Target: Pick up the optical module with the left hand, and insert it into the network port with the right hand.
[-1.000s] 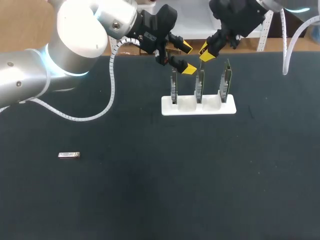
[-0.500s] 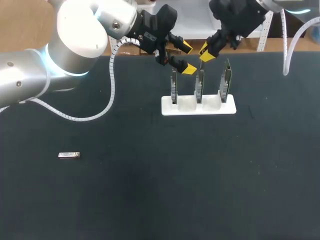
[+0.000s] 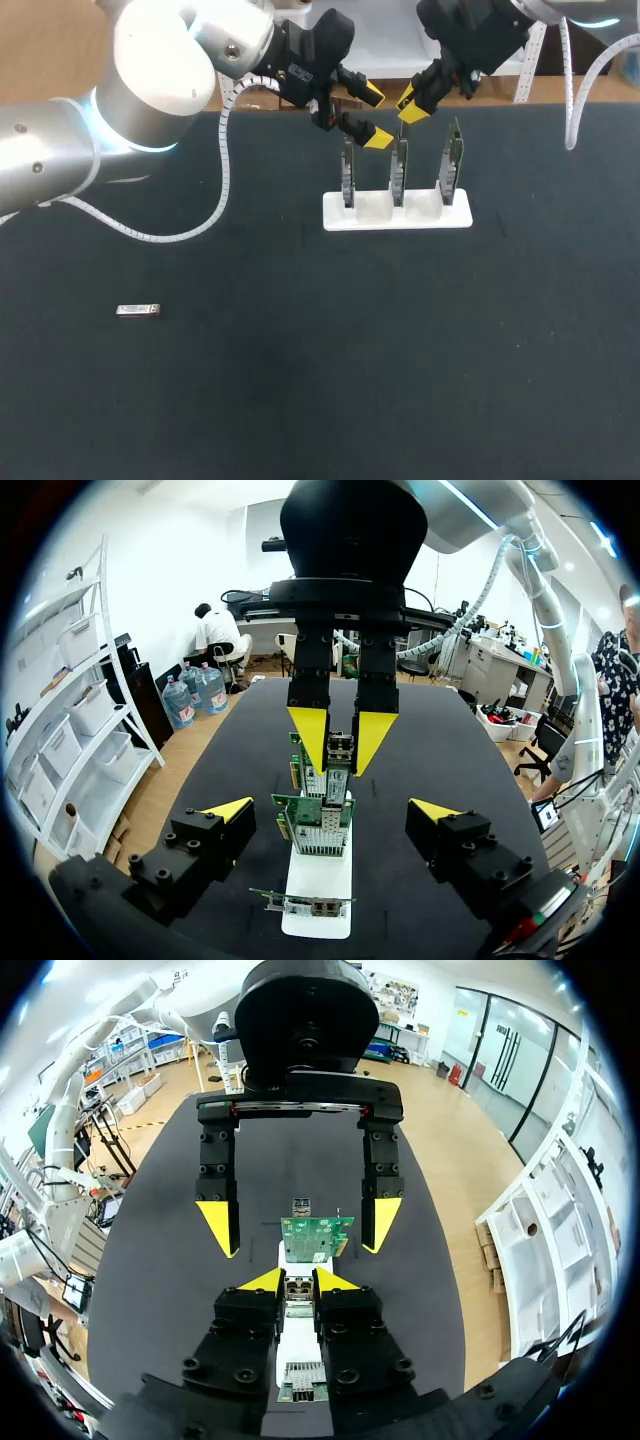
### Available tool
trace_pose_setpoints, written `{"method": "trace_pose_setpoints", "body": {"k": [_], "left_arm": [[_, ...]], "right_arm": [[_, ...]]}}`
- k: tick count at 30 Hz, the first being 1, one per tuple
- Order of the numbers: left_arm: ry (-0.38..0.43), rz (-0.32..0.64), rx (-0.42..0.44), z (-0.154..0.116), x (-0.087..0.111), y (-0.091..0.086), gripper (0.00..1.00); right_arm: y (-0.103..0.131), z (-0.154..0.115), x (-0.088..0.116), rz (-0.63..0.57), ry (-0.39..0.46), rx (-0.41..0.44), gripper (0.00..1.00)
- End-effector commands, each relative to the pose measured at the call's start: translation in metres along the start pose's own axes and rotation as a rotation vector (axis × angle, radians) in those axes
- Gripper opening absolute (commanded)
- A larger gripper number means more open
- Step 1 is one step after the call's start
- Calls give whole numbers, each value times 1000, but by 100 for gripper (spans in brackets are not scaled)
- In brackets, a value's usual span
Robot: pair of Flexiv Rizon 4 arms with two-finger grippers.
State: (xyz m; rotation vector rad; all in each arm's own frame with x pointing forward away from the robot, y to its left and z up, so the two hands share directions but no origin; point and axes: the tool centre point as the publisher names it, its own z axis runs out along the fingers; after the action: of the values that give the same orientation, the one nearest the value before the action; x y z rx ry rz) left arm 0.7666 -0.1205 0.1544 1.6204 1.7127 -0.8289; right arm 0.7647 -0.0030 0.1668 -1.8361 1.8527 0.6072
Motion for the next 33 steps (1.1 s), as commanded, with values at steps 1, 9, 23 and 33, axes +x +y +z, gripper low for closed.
{"method": "trace_pose_setpoints", "body": {"k": [1, 9, 23, 33], "left_arm": [[-1, 2, -2, 0, 0, 0, 100], [-1, 2, -2, 0, 0, 0, 100], [-1, 2, -2, 0, 0, 0, 100], [-1, 2, -2, 0, 0, 0, 100]], "right_arm": [[0, -2, -1, -5, 0, 8, 0], [-1, -4, -1, -14, 2, 8, 0], [-2, 2, 0, -21, -8, -17, 0], [-1, 4, 3, -11, -6, -22, 0]]}}
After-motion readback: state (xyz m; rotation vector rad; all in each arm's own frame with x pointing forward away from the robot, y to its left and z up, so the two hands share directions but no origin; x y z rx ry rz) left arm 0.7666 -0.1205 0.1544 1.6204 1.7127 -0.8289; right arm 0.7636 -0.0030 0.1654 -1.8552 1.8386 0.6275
